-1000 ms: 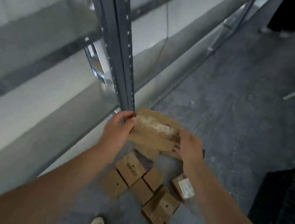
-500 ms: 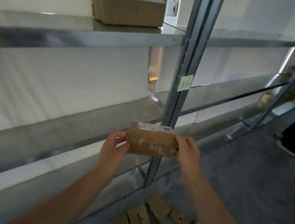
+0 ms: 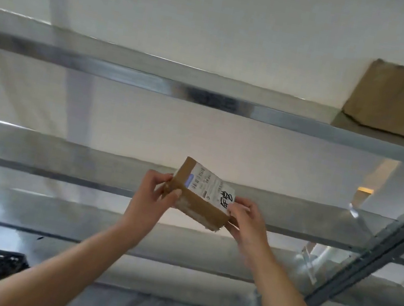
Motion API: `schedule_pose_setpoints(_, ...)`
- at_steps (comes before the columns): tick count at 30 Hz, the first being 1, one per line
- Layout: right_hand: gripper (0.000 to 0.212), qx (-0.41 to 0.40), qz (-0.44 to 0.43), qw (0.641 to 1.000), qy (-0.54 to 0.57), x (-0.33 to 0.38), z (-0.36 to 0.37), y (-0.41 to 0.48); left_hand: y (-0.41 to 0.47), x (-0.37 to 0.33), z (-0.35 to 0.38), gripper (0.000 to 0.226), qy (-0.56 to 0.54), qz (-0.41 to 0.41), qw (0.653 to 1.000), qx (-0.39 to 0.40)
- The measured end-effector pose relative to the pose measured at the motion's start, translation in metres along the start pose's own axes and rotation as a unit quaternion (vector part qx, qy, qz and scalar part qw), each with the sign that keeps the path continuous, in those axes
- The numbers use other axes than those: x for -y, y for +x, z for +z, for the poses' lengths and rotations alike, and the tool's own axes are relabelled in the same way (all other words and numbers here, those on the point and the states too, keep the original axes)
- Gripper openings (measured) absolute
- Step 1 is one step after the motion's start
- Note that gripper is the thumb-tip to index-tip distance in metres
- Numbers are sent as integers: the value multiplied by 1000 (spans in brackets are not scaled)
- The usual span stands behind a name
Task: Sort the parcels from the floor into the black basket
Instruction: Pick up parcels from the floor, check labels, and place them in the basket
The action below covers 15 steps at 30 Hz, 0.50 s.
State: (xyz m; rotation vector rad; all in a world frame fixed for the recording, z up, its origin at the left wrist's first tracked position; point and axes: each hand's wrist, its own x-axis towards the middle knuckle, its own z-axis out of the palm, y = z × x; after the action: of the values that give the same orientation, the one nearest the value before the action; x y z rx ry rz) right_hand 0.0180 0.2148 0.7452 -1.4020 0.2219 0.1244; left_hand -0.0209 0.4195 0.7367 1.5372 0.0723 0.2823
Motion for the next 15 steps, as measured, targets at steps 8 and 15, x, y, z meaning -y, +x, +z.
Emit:
schedule_pose_setpoints(8,55,333,68,938,-65,-22,142,-33,-20,-27,-160,21,69,53,989,-121)
schedule_pose_setpoints(15,66,416,26,901,-120,-46,224,-31,-23,-22,-202,24,32,-1,946,-322)
